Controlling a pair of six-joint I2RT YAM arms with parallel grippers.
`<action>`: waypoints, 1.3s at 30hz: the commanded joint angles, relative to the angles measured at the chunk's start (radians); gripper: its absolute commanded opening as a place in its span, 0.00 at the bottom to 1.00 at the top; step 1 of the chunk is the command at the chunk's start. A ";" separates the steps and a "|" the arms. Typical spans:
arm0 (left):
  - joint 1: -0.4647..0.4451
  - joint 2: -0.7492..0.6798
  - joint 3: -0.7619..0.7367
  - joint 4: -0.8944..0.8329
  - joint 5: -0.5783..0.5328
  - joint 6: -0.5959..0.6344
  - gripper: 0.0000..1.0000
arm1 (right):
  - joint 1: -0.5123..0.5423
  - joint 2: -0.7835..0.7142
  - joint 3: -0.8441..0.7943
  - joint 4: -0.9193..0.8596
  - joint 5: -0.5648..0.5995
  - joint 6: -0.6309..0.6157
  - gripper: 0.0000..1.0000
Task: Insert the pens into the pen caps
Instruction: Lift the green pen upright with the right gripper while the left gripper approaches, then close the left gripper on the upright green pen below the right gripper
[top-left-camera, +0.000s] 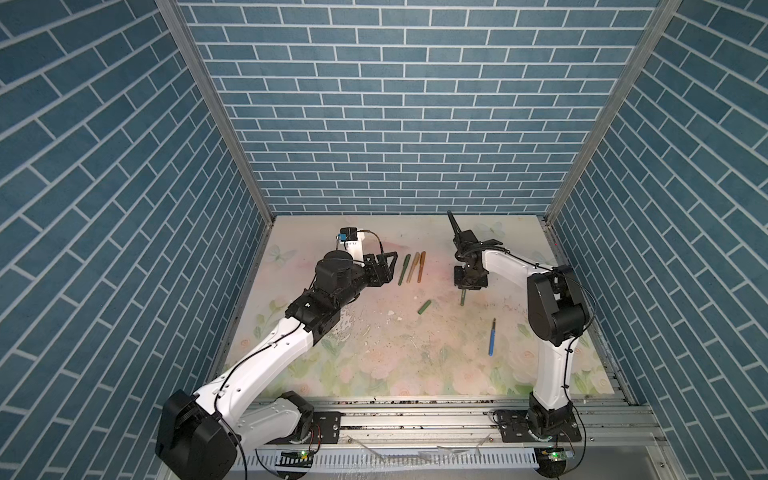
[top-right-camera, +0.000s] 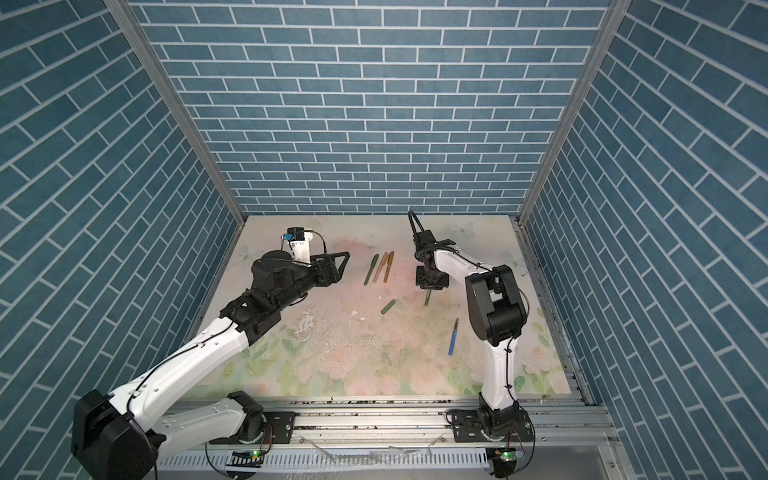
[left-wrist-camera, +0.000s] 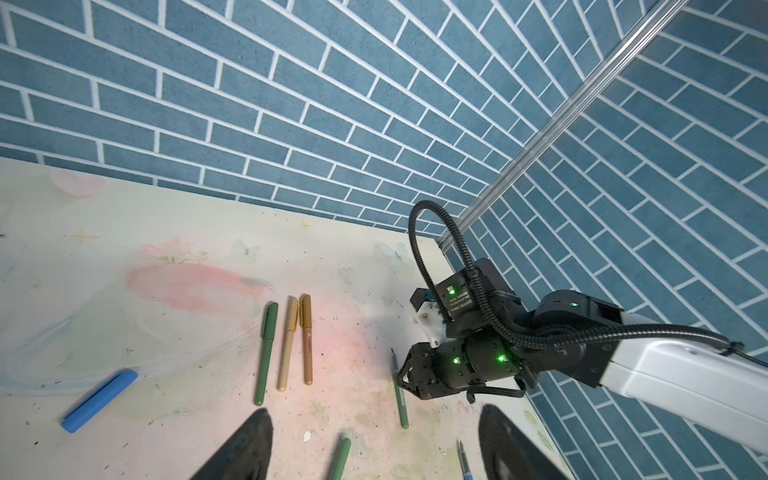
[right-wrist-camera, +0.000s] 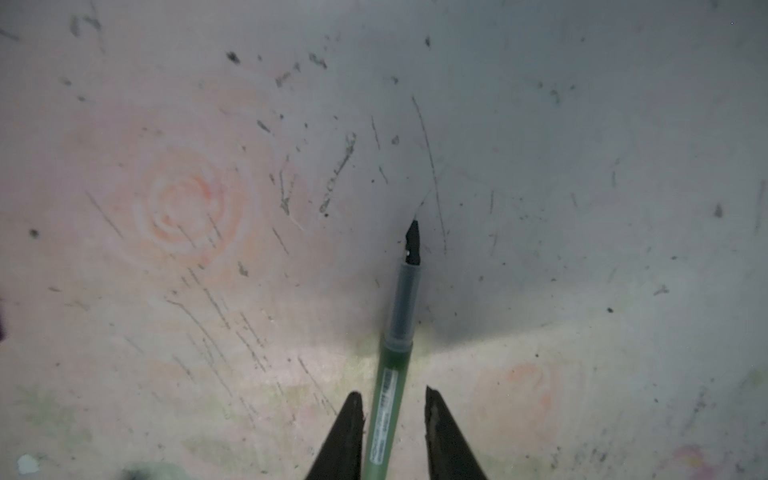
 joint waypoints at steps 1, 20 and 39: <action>0.003 0.006 0.009 0.019 0.040 -0.020 0.79 | -0.010 0.033 0.025 -0.049 -0.017 0.033 0.27; 0.003 0.030 -0.014 0.069 0.045 0.017 0.82 | -0.019 -0.172 -0.139 0.209 -0.149 0.036 0.07; 0.005 0.310 0.024 0.389 0.596 -0.025 0.66 | 0.183 -0.749 -0.403 0.664 -0.283 0.081 0.05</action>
